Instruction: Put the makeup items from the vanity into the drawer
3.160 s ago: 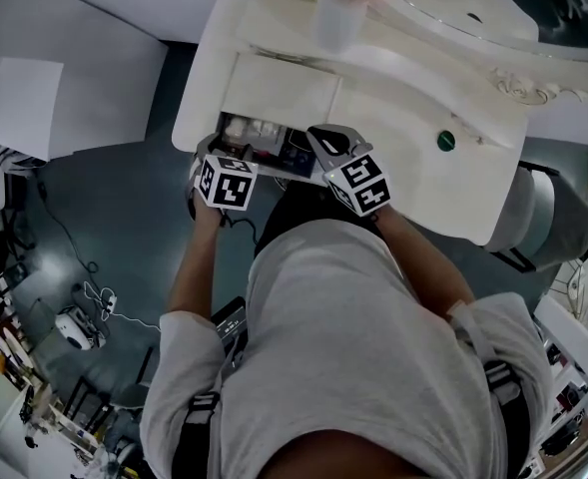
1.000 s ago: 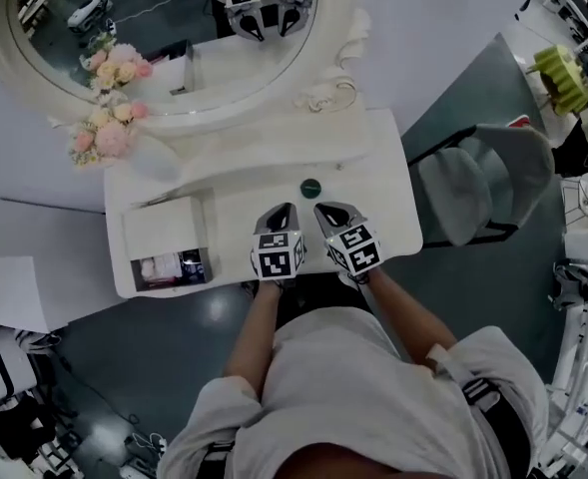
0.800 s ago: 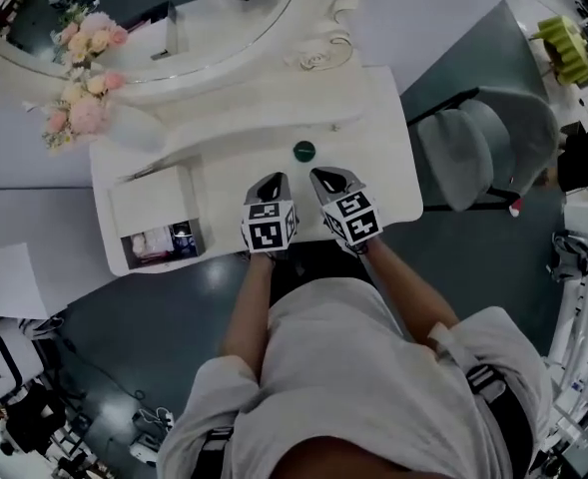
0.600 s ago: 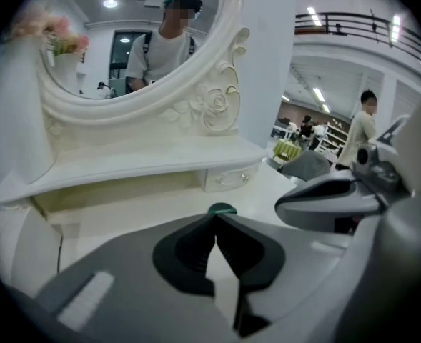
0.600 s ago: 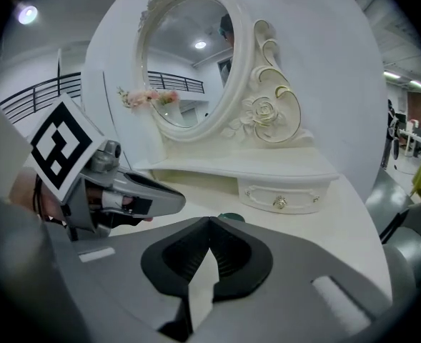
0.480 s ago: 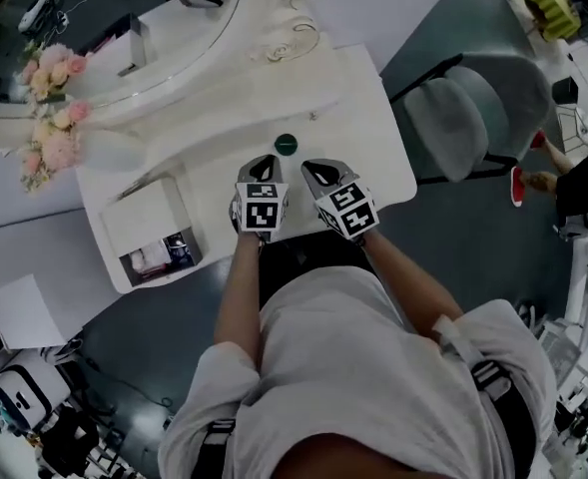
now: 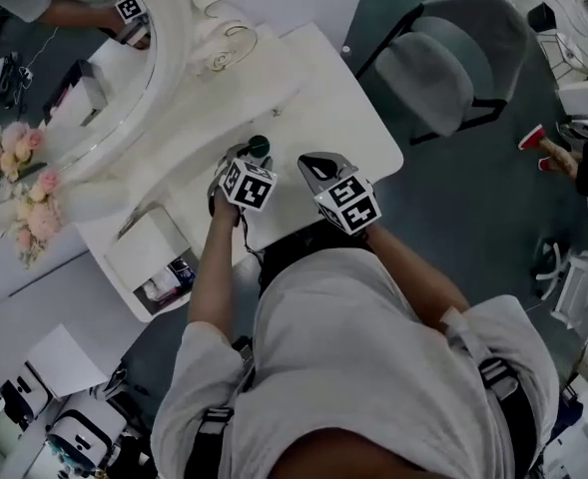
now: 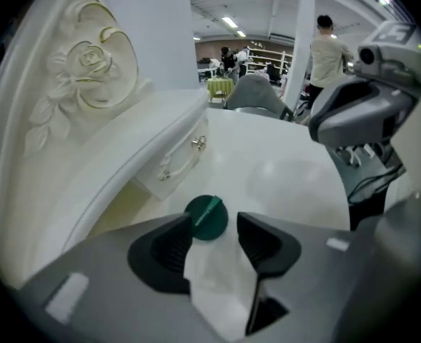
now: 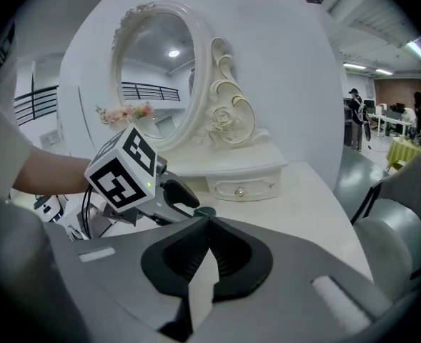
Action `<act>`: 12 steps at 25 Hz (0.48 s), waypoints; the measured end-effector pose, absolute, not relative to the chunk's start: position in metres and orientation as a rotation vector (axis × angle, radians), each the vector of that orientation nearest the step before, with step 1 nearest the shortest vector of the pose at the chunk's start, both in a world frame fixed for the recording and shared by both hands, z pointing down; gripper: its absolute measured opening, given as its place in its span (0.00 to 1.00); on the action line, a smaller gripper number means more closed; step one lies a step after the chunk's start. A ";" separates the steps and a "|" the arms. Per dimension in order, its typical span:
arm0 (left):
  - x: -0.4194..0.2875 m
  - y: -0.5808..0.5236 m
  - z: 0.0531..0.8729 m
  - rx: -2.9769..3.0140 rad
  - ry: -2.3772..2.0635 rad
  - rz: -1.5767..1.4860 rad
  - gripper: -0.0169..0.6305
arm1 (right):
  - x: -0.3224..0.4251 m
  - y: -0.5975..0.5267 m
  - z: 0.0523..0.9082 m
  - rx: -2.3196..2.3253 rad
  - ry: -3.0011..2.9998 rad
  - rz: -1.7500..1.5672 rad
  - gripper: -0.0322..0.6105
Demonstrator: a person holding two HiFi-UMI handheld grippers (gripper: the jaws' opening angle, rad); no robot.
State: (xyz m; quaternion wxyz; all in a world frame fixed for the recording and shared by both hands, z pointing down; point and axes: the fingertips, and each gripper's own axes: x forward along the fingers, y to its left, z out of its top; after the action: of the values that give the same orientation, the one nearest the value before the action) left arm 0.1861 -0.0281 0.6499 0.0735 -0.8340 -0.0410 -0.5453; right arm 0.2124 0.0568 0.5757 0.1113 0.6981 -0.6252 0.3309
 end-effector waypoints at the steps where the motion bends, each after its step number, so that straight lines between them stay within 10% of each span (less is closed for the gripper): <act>1: 0.188 -0.029 0.653 -2.479 -0.140 -1.648 0.33 | 0.217 0.060 0.576 2.063 -1.822 0.977 0.05; 12: 0.198 -0.030 0.669 -2.378 -0.265 -1.817 0.31 | 0.253 0.080 0.570 2.155 -1.735 0.989 0.05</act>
State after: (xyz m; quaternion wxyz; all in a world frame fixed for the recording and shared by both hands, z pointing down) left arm 0.1980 -0.0301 0.6686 0.0685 -0.7896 -0.0882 -0.6034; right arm 0.2529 0.0802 0.5703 0.1016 0.7297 -0.5874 0.3349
